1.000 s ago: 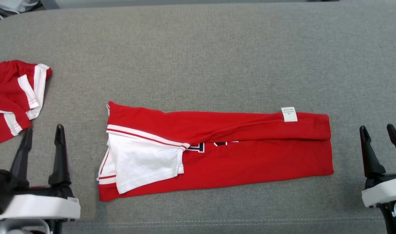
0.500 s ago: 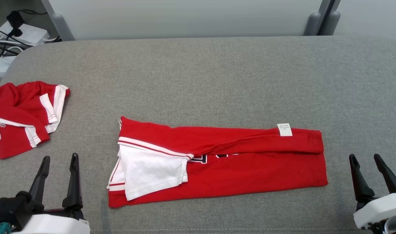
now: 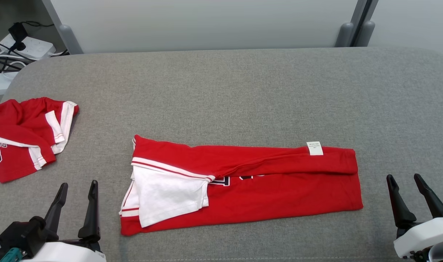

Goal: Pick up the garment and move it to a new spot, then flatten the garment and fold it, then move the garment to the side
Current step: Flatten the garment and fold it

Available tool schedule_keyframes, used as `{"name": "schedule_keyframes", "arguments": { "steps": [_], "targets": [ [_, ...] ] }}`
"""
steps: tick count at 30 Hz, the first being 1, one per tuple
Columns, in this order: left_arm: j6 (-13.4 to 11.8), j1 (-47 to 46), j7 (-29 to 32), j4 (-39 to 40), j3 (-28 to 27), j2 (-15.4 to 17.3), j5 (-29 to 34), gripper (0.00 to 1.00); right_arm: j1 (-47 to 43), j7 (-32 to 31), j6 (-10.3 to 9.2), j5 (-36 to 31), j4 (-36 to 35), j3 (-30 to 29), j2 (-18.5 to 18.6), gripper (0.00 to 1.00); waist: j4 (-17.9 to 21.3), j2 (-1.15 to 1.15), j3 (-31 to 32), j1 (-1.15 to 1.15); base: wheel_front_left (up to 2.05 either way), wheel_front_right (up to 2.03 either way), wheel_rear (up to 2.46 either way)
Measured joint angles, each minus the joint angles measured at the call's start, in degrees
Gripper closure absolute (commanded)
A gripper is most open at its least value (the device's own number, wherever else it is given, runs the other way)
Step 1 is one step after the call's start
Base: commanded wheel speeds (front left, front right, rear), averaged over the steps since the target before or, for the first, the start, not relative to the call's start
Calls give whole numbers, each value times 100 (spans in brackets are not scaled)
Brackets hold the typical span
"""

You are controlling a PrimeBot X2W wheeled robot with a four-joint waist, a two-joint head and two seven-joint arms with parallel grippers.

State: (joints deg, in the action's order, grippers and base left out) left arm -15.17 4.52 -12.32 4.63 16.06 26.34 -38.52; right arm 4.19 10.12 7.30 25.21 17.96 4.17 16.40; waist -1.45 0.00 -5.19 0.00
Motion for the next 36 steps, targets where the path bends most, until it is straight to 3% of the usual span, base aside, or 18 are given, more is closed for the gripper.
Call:
{"name": "schedule_keyframes", "arguments": {
  "steps": [7, 21, 30, 31, 32, 33, 36],
  "targets": [
    [44, -38, 7, -20, 102, -23, -38, 0, 188, -108, 0, 113, 203, 4, 40, 0, -35, 0, -76, 0, 0, 0, 0],
    [363, -714, -14, -501, 537, -399, 31, 0, 1580, -731, 0, 369, 2185, 531, 190, 0, -785, 0, -395, 0, 0, 0, 0],
    [463, -815, -89, -711, 525, -408, 32, 0, 1870, -999, -1, 660, 2764, 915, 27, 0, -827, 0, -435, 0, 0, 0, 0],
    [495, -850, -90, -720, 526, -410, 33, 0, 1889, -1010, -1, 712, 2772, 964, 25, 5, -816, 0, -438, 0, 0, 0, 0],
    [502, -867, -91, -721, 522, -410, 37, 0, 1901, -1035, -3, 767, 2783, 1011, 20, 60, -802, 0, -441, 0, 0, 0, 0],
    [503, -873, -110, -727, 521, -412, 47, 0, 1909, -1054, -5, 832, 2782, 1057, 20, 100, -787, 0, -446, 0, 0, 0, 0],
    [512, -873, -133, -764, 522, -417, 70, 0, 1928, -1085, 27, 1025, 2797, 1145, 7, 100, -744, 0, -451, 0, 0, 0, 0]
  ]
}}
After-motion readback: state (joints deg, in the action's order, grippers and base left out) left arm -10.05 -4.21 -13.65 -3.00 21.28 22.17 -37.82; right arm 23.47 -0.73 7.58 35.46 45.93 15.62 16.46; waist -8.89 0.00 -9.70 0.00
